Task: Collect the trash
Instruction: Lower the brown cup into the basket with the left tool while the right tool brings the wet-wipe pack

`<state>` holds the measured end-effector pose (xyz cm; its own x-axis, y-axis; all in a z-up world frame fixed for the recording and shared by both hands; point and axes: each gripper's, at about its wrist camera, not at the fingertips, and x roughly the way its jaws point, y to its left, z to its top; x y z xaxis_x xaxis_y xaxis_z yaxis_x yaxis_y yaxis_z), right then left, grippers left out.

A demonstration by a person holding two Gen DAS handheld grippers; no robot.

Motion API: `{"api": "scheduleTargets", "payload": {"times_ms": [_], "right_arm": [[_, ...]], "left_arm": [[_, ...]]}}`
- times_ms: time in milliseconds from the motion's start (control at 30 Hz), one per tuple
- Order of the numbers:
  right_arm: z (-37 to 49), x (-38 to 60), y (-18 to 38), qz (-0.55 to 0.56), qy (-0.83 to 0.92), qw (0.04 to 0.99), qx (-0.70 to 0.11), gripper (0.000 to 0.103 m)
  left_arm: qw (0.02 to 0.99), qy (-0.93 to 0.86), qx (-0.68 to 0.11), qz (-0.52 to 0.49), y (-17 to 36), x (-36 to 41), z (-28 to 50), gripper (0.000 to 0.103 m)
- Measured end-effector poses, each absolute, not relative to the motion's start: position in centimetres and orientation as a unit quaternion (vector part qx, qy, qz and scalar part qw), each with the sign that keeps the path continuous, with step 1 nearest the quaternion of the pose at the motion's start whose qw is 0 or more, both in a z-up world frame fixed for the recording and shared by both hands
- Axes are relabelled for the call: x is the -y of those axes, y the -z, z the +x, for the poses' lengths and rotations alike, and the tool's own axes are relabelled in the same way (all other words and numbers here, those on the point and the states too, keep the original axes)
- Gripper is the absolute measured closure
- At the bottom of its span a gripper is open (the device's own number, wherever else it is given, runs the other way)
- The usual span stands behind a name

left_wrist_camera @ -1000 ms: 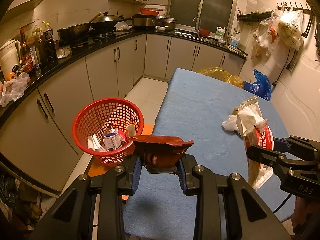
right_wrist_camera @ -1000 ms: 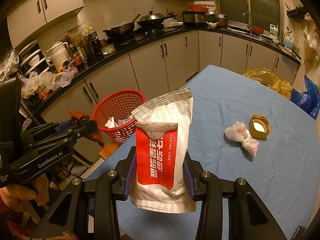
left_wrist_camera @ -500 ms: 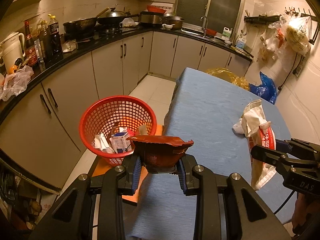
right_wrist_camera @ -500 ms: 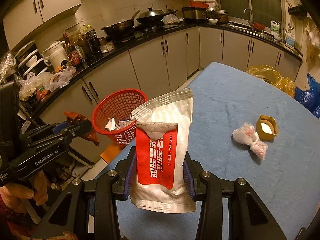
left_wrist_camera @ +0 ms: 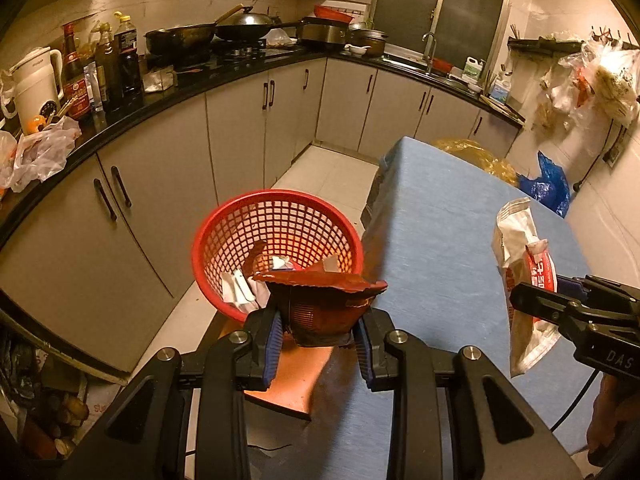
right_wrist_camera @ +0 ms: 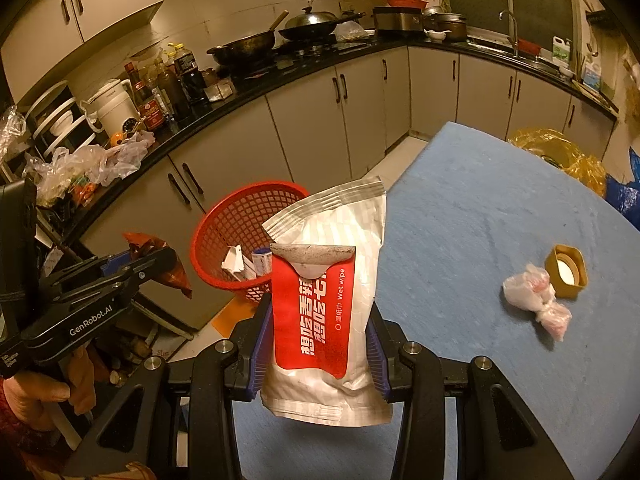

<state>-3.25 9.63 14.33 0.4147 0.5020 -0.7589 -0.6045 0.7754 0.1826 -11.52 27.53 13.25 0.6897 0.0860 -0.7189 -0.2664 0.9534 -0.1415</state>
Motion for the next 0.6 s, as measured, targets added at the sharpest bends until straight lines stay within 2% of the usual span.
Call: {"api": "scheduleTargets", "payload": {"times_ms": [600], "right_arm": [[-0.7,-15.3,-15.0,-0.062,-0.354,0.826,-0.435,0.058]], "left_arm": [[0.913,-0.100,-0.376,-0.121,-13.5,-31.2,-9.3,0.073]]}}
